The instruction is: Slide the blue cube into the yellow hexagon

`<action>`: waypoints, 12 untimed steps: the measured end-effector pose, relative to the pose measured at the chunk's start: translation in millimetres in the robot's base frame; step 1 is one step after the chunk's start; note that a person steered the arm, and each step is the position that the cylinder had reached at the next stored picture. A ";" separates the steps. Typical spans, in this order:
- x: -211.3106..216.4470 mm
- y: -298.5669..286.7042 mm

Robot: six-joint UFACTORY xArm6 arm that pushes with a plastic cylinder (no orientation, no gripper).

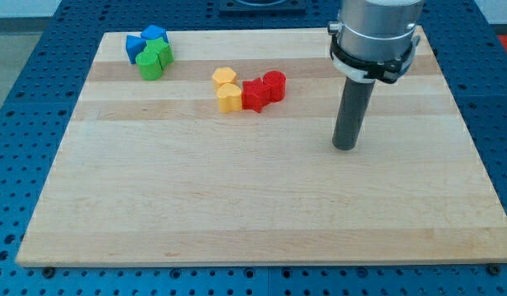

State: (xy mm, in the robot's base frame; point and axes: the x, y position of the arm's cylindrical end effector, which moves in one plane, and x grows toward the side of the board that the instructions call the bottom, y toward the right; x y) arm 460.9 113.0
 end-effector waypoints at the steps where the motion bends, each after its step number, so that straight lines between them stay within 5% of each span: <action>1: 0.3 0.0; 3: 49.7 -11.3; 4: 94.3 -68.5; 5: 80.8 -156.2; 7: -32.1 -337.8; 8: -110.9 -382.9; 10: -243.8 -388.4; 12: -254.6 -299.3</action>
State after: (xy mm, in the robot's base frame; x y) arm 206.3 -186.3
